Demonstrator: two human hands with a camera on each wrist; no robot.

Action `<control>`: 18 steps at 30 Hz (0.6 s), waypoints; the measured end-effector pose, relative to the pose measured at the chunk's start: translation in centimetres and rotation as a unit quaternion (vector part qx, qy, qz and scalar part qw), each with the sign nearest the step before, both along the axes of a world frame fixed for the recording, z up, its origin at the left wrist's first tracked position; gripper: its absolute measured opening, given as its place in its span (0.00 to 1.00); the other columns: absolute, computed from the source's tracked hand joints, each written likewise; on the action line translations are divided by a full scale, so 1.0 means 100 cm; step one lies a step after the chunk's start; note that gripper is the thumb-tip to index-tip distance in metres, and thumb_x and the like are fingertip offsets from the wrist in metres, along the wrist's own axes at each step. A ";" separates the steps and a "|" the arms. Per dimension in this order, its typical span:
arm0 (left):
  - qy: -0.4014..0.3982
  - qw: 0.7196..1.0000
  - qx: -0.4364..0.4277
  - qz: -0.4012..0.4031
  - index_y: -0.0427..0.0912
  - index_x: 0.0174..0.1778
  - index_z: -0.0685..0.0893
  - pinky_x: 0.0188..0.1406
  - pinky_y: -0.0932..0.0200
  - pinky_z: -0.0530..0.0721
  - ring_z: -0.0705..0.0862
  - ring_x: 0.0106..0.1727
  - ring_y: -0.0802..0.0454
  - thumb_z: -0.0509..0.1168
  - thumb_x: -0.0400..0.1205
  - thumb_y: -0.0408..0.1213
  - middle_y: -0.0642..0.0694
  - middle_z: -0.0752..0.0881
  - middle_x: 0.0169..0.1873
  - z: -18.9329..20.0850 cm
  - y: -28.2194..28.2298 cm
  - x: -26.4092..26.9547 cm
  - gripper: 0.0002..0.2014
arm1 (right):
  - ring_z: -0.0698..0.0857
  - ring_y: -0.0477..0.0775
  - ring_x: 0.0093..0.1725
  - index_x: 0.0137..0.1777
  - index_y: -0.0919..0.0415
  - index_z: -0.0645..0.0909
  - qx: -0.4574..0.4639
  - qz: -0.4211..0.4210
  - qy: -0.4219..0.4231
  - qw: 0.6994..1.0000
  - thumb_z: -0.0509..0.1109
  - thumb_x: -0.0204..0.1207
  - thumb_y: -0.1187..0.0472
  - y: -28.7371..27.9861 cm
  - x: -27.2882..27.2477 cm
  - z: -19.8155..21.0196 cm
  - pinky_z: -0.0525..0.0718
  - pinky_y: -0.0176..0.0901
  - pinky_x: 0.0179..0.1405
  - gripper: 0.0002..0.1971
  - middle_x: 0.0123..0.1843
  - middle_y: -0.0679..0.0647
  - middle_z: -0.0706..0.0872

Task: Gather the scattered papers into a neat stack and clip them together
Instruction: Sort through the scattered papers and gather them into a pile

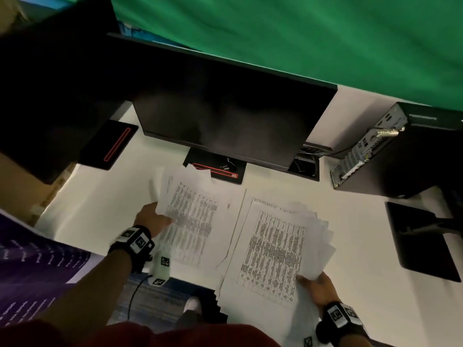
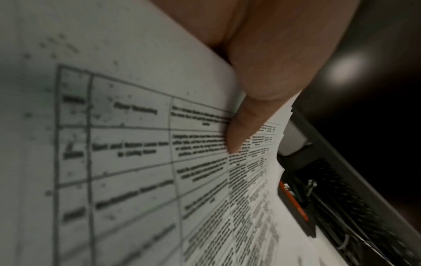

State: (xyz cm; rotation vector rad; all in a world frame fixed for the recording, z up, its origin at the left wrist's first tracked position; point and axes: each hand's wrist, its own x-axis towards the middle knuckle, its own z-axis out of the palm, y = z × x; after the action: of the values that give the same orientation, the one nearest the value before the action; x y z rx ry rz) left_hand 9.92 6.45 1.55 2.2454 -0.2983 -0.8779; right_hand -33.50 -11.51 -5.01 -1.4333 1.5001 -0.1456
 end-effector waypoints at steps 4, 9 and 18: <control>-0.090 0.995 -0.043 -0.030 0.42 0.63 0.85 0.47 0.55 0.82 0.86 0.48 0.43 0.76 0.74 0.31 0.41 0.89 0.51 0.065 0.015 0.017 0.21 | 0.87 0.64 0.58 0.59 0.61 0.84 0.004 0.002 -0.017 1.000 0.77 0.73 0.67 -0.002 0.010 -0.001 0.82 0.63 0.65 0.15 0.57 0.62 0.90; 0.002 0.978 -0.195 -0.070 0.42 0.61 0.85 0.53 0.48 0.85 0.90 0.54 0.47 0.78 0.69 0.26 0.45 0.91 0.52 0.142 0.020 0.023 0.24 | 0.86 0.64 0.60 0.61 0.61 0.83 0.016 0.010 -0.037 0.999 0.75 0.75 0.67 -0.002 0.031 0.002 0.82 0.61 0.65 0.15 0.58 0.62 0.89; 0.173 0.961 -0.188 -0.109 0.42 0.67 0.80 0.64 0.46 0.83 0.87 0.61 0.46 0.80 0.67 0.29 0.45 0.89 0.59 0.059 -0.037 -0.053 0.31 | 0.77 0.60 0.75 0.79 0.59 0.73 0.145 -0.119 -0.109 0.976 0.70 0.66 0.26 0.003 0.033 0.009 0.69 0.58 0.79 0.49 0.75 0.54 0.80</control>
State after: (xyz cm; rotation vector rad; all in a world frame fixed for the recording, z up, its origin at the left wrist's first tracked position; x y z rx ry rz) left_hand 4.58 2.78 7.45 1.6966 -0.5076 -1.1984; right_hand -30.24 -11.22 -4.13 -0.9727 1.4393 -0.2138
